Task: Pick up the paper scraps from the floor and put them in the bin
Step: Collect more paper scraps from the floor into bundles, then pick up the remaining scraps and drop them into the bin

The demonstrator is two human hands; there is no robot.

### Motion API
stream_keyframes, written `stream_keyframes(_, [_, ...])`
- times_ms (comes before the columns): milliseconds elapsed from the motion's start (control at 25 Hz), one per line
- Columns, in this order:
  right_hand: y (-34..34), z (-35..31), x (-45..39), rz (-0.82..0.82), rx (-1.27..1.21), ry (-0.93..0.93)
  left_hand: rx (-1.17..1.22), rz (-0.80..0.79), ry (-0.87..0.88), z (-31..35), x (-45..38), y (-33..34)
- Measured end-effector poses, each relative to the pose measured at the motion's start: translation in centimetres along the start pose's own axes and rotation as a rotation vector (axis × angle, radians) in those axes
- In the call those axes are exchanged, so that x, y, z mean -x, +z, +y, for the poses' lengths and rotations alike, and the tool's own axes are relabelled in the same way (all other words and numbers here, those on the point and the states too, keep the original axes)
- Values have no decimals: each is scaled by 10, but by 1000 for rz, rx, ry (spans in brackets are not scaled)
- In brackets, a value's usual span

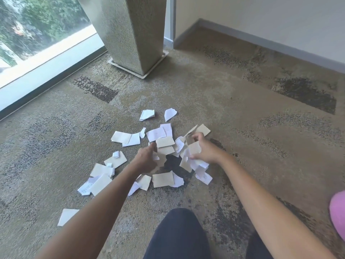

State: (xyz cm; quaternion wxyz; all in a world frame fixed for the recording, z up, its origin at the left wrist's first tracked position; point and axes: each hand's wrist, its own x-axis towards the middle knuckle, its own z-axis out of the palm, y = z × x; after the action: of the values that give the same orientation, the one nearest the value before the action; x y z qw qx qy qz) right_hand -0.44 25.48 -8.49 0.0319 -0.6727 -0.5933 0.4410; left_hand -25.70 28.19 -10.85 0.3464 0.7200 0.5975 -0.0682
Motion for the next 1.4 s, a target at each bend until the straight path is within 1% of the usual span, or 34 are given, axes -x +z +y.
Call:
stream_keyframes(120, [-19,-19,-20,-37,154,-34,-19,-81,-23,-12,1,-24])
stream_keyframes(200, [-19,-30,-35,-63,223,-67,35,-117,-47,-22,2,-39])
stream_keyframes(280, [-12,-38,-50,-116,294,-91,115,-94,-64,-31,2,-50])
stream_keyframes(360, [-1,-37,-63,-172,421,-99,177,-57,-78,-36,4,-56])
stream_keyframes(440, [6,-34,-70,-196,511,-84,216,-60,-89,-38,7,-59])
stream_keyframes(600, [9,-32,-75,-167,609,-85,201,-65,-46,-37,12,-54])
stream_keyframes(760, [9,-35,-77,-136,738,-147,254,1,-89,-27,14,-48])
stream_keyframes(840, [9,-39,-73,-127,799,-143,327,43,-112,-17,18,-45])
stream_keyframes(960, [12,-39,-66,-90,824,-172,536,112,-160,-4,23,-40])
stream_keyframes(1080, [14,-32,-56,-7,774,-225,646,160,-203,7,30,-38])
stream_keyframes(1200, [13,-23,-43,105,623,-250,677,212,-226,21,39,-37])
stream_keyframes(1280, [8,-16,-32,170,423,-221,696,259,-261,30,43,-38])
stream_keyframes(1400, [-4,-4,-8,268,48,-152,783,317,-285,50,51,-42])
